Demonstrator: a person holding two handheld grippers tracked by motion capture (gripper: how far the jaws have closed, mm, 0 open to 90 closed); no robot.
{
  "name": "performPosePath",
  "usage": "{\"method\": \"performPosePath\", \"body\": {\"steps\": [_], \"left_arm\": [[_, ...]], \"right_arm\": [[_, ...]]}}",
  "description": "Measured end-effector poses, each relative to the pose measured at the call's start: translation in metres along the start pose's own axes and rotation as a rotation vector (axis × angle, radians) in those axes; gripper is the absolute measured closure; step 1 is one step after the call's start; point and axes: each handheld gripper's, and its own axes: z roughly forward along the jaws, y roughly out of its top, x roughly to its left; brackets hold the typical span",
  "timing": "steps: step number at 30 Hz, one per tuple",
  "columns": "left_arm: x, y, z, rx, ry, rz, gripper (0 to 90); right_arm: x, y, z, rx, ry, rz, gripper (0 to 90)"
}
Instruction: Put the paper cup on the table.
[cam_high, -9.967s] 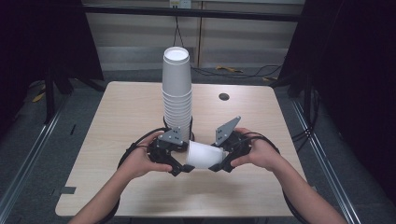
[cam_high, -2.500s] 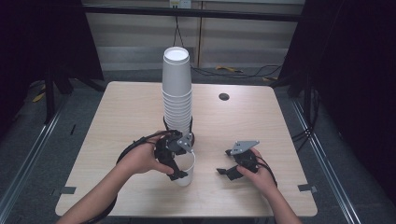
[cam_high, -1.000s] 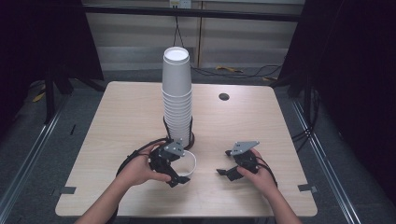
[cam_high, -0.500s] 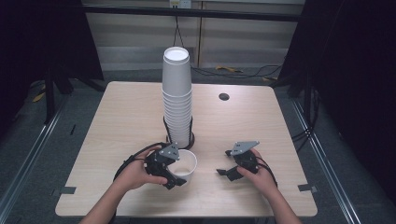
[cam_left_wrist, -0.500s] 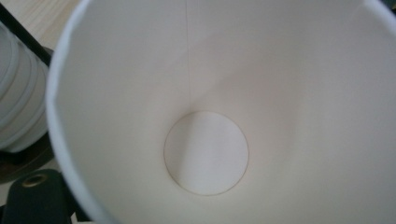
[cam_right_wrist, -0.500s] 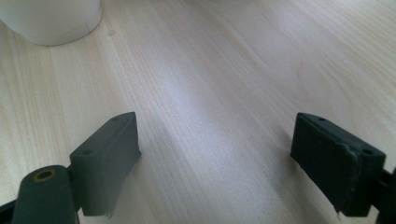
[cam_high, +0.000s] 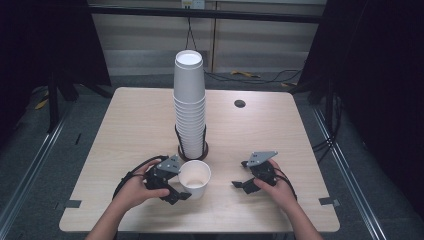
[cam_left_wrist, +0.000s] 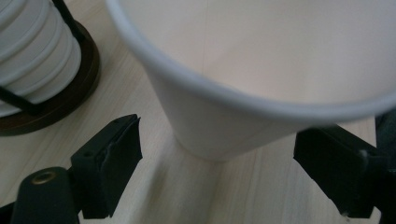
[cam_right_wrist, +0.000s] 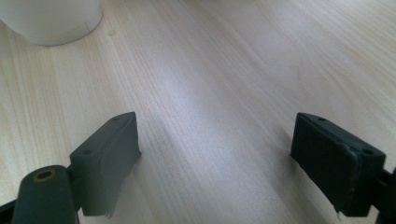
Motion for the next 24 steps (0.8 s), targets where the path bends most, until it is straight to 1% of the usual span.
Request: {"method": "performPosePath", "body": {"steps": [1, 3, 4, 5, 6, 7, 8, 9, 10, 11, 14, 15, 17, 18, 21, 24], "left_arm": [[0.000, -0.002, -0.001, -0.003, 0.001, -0.005, 14.9], [0.002, -0.005, -0.003, 0.011, 0.011, -0.002, 14.8], [0.003, -0.007, -0.003, -0.002, 0.014, -0.009, 15.0], [0.004, -0.009, -0.005, 0.004, 0.016, -0.004, 15.0], [0.004, -0.010, -0.006, -0.001, 0.016, -0.018, 15.0], [0.005, -0.011, -0.006, -0.007, 0.016, -0.015, 15.0], [0.006, -0.013, -0.008, -0.005, 0.022, -0.011, 15.0], [0.006, -0.015, -0.009, -0.009, 0.031, -0.023, 15.0], [0.007, -0.016, -0.010, -0.005, 0.036, -0.006, 15.1], [0.007, -0.018, -0.011, -0.011, 0.042, -0.018, 15.1], [0.009, -0.022, -0.013, -0.019, 0.061, -0.027, 15.1], [0.010, -0.024, -0.015, -0.016, 0.062, -0.028, 15.2], [0.011, -0.028, -0.016, -0.028, 0.069, -0.040, 15.2], [0.012, -0.029, -0.017, -0.026, 0.072, -0.037, 15.2], [0.015, -0.033, -0.020, -0.035, 0.076, -0.056, 15.3], [0.016, -0.036, -0.023, -0.042, 0.086, -0.060, 15.3]], "right_arm": [[0.000, 0.000, 0.000, 0.000, 0.000, 0.000, 14.9], [0.000, 0.000, 0.000, 0.000, 0.000, 0.000, 14.9], [0.000, 0.000, 0.000, 0.000, 0.000, 0.000, 14.9], [0.000, 0.000, 0.000, 0.000, 0.000, 0.000, 14.9], [0.000, 0.000, 0.000, 0.000, 0.000, 0.000, 14.9], [0.000, 0.000, 0.000, 0.000, 0.000, 0.000, 14.9], [0.000, 0.000, 0.000, 0.000, 0.000, 0.000, 14.9], [0.000, 0.000, 0.000, 0.000, 0.000, 0.000, 14.9], [0.000, 0.000, 0.000, 0.000, 0.000, 0.000, 14.9], [0.000, 0.000, 0.000, 0.000, 0.000, 0.000, 14.9], [0.000, 0.000, 0.000, 0.000, 0.000, 0.000, 14.9], [0.000, 0.000, 0.000, 0.000, 0.000, 0.000, 14.9], [0.000, 0.000, 0.000, 0.000, 0.000, 0.000, 14.9], [0.000, 0.000, 0.000, 0.000, 0.000, 0.000, 14.9], [0.000, 0.000, 0.000, 0.000, 0.000, 0.000, 14.9], [0.000, 0.000, 0.000, 0.000, 0.000, 0.000, 14.9]]}}
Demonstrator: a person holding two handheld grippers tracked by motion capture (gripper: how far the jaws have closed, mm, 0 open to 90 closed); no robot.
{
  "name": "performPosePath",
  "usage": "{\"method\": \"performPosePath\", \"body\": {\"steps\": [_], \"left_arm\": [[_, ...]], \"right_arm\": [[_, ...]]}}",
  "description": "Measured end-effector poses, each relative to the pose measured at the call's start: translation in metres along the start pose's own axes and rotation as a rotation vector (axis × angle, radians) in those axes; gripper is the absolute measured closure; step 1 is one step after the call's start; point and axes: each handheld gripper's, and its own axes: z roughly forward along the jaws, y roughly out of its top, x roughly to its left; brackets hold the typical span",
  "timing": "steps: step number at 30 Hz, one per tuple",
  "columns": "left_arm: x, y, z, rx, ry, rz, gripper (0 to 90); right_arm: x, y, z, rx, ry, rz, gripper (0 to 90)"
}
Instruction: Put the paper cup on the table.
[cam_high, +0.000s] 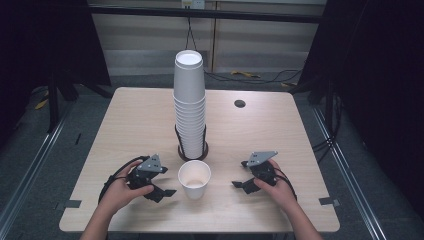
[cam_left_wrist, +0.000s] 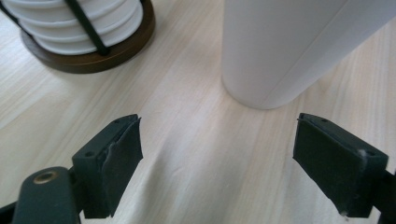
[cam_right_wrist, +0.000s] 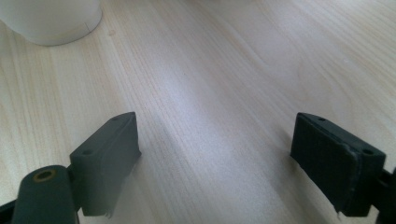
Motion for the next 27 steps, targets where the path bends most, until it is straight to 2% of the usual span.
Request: {"method": "performPosePath", "body": {"steps": [10, 19, 22, 25, 27], "left_arm": [[0.007, -0.009, -0.012, -0.022, 0.036, -0.032, 15.4], [0.015, -0.021, -0.020, -0.050, 0.051, -0.055, 15.4], [0.017, -0.024, -0.022, -0.038, 0.066, -0.055, 15.5], [0.019, -0.028, -0.023, -0.045, 0.067, -0.072, 15.5], [0.020, -0.030, -0.024, -0.035, 0.077, -0.063, 15.4]], "right_arm": [[0.000, 0.000, 0.000, 0.000, 0.000, 0.000, 14.9], [0.000, 0.000, 0.000, 0.000, 0.000, 0.000, 14.9], [0.000, 0.000, 0.000, 0.000, 0.000, 0.000, 14.9], [0.000, 0.000, 0.000, 0.000, 0.000, 0.000, 14.9], [0.000, 0.000, 0.000, 0.000, 0.000, 0.000, 14.9]]}}
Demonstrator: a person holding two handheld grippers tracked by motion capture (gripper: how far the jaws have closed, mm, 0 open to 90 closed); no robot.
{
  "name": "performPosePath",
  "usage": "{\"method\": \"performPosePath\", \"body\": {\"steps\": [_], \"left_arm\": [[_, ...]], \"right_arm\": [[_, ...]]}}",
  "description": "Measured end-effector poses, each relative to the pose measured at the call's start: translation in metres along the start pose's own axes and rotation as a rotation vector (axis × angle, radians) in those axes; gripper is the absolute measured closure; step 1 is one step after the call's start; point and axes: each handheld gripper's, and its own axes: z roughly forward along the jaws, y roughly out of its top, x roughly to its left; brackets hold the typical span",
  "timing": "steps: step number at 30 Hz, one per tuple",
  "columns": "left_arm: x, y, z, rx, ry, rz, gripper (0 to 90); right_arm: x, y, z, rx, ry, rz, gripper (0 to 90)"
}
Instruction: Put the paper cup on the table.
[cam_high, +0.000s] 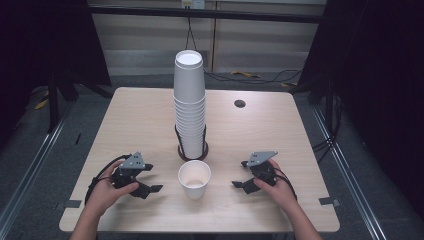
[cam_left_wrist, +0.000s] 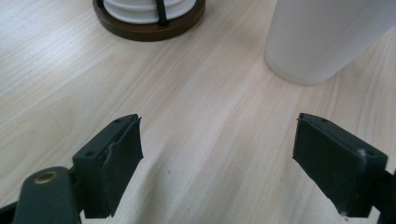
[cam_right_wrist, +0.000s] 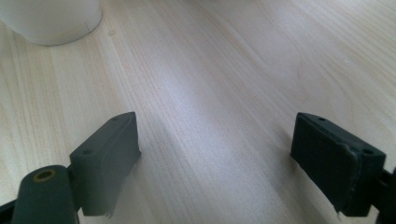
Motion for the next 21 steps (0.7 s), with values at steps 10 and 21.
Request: {"method": "performPosePath", "body": {"steps": [10, 21], "left_arm": [[0.008, -0.011, -0.001, 0.000, 0.035, -0.010, 15.5], [0.013, -0.020, -0.002, 0.016, 0.072, 0.013, 15.4]], "right_arm": [[0.000, 0.000, 0.000, 0.000, 0.000, 0.000, 14.9], [0.000, 0.000, 0.000, 0.000, 0.000, -0.001, 14.9]]}}
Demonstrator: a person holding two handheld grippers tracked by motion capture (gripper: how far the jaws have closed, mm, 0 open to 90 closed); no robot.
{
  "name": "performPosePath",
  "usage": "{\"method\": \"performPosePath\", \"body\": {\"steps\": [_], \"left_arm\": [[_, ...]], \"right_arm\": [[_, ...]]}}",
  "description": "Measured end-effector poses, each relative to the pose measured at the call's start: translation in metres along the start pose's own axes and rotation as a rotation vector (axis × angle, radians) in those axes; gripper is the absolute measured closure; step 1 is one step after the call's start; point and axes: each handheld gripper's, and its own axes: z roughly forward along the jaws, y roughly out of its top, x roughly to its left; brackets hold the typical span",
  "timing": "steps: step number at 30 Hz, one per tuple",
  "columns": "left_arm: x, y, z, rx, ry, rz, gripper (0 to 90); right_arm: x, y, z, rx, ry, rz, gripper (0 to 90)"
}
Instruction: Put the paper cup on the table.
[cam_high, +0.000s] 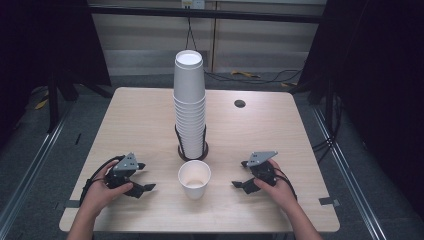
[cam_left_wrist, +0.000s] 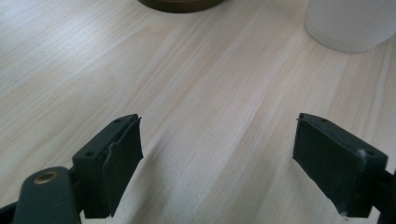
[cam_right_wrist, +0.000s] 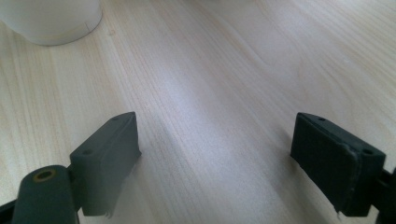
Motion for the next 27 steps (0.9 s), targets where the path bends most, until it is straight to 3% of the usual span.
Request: {"method": "performPosePath", "body": {"steps": [5, 17, 27], "left_arm": [[0.0019, -0.0047, 0.0030, 0.009, 0.011, 0.011, 15.4], [0.0032, -0.0097, 0.0074, -0.006, 0.002, -0.028, 14.3], [0.0038, -0.0100, 0.0083, -0.010, 0.001, -0.022, 12.7]], "right_arm": [[0.0000, 0.0000, 0.0000, 0.000, 0.000, 0.000, 14.9], [0.0001, 0.0000, 0.0000, 0.000, 0.000, -0.001, 15.0], [0.0001, 0.0000, 0.0000, 0.000, 0.000, -0.001, 14.9]]}}
